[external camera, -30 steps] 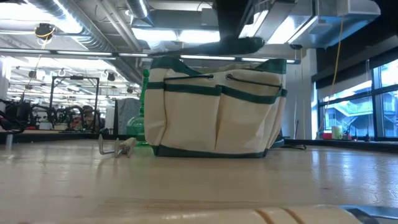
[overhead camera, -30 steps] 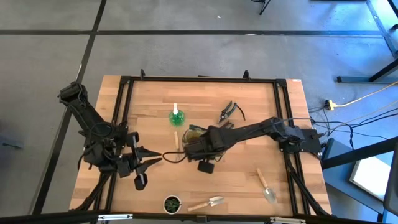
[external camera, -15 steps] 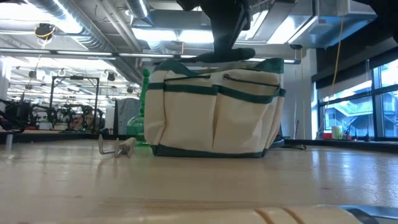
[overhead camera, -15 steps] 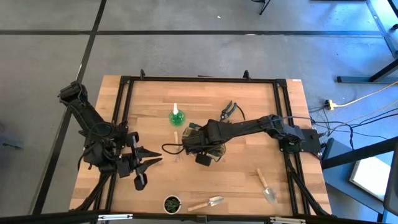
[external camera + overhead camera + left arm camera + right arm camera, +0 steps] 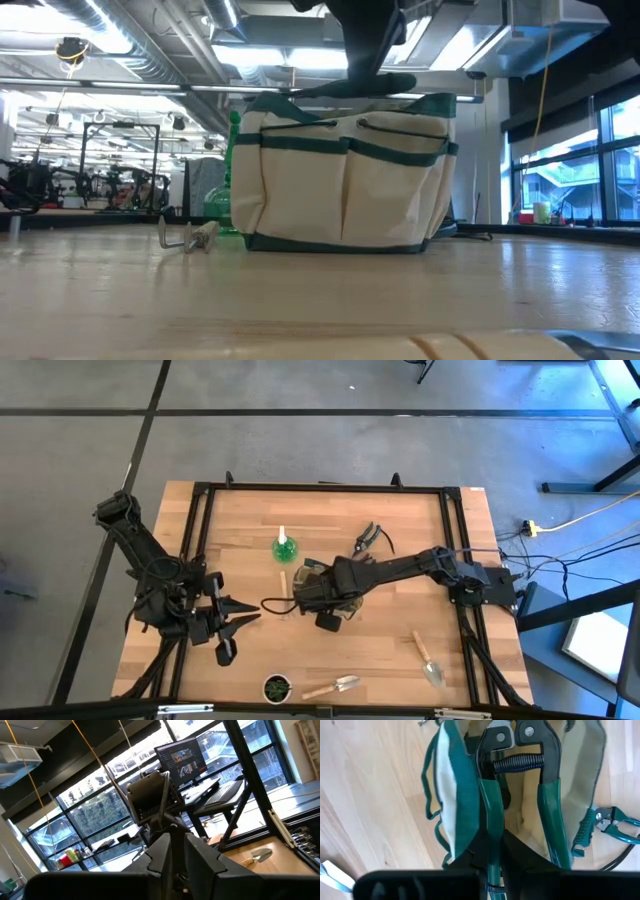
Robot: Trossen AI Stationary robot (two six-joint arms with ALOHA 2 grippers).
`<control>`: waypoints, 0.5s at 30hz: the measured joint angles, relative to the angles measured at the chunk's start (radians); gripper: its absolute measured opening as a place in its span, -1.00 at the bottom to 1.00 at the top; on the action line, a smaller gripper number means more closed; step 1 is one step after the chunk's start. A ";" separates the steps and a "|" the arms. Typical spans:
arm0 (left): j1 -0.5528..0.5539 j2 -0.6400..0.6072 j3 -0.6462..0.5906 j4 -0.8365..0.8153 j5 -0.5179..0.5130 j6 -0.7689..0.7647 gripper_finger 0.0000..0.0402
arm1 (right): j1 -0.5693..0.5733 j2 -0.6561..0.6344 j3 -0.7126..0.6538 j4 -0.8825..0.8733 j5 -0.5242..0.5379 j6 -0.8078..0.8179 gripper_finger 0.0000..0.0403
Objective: Pick & Place Garden tools in Gardening bag
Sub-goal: Put the green pruning shears into the green gardening bag
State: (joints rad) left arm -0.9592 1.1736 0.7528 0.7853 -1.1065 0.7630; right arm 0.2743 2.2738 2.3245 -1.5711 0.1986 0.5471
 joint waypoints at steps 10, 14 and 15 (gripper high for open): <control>-0.002 0.000 0.000 -0.003 0.000 -0.017 -0.76 | 0.001 0.000 0.000 0.000 0.019 -0.003 -0.89; -0.007 0.000 0.000 -0.004 0.000 -0.020 -0.77 | 0.016 -0.043 -0.002 0.000 0.130 0.000 -0.89; -0.011 0.000 0.000 -0.005 0.000 -0.020 -0.77 | 0.023 -0.066 -0.002 0.000 0.165 0.010 -0.89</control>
State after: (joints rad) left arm -0.9700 1.1740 0.7528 0.7807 -1.1068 0.7433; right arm 0.2968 2.2079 2.3226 -1.5711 0.3631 0.5569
